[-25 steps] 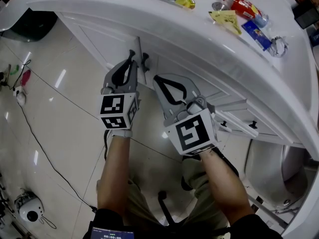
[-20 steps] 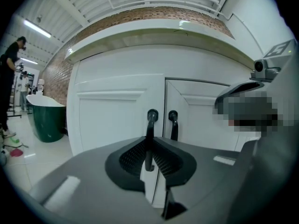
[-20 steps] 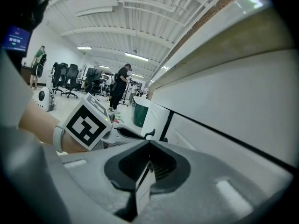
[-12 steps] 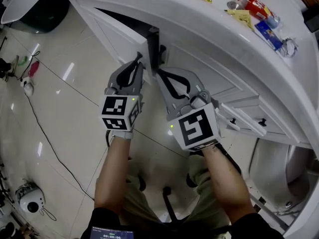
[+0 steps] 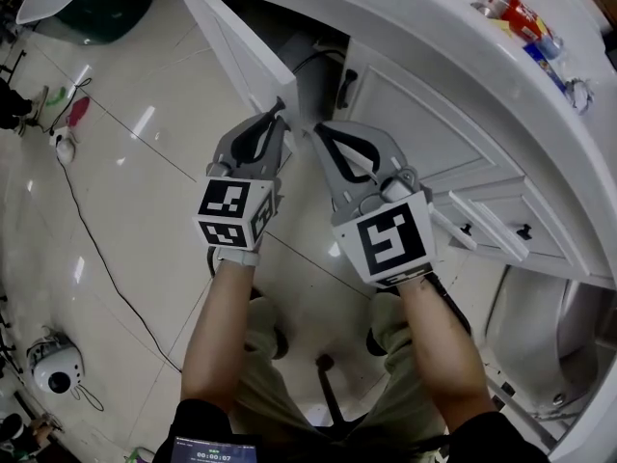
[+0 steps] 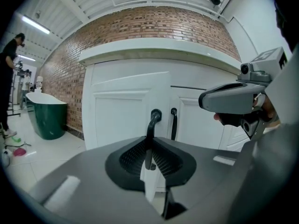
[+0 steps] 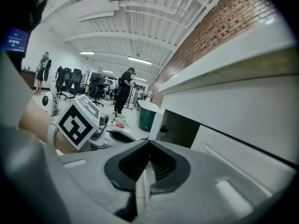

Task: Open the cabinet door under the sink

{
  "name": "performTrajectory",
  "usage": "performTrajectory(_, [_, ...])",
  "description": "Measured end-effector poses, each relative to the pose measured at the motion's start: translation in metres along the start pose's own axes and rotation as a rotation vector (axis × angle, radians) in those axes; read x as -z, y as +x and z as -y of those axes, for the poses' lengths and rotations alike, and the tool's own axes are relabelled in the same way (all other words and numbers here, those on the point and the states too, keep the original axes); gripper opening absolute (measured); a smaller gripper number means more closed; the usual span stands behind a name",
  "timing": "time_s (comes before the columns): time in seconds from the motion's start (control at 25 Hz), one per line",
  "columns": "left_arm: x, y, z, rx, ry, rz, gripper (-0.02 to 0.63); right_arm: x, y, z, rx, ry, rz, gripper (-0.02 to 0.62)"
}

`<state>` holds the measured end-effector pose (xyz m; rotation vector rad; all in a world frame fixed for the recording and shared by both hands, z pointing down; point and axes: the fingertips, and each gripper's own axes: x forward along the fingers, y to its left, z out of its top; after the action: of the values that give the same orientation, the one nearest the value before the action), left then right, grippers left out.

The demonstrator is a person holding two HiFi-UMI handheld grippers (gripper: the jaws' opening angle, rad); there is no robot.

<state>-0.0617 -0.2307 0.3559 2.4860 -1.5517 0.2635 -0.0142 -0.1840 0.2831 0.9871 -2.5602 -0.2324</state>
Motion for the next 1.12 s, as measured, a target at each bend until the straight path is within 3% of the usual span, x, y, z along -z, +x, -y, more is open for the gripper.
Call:
performTrajectory(0.56, [0.013, -0.054, -0.042, -0.091, -0.035, -0.011, 0.052, -0.013, -0.01, -0.045, -0.017, -0.027, 0.002, -0.008])
performTrajectory(1.12, [0.021, -0.09, -0.089, -0.14, -0.053, -0.008, 0.043, -0.016, 0.021, -0.079, -0.059, -0.024, 0.01, -0.008])
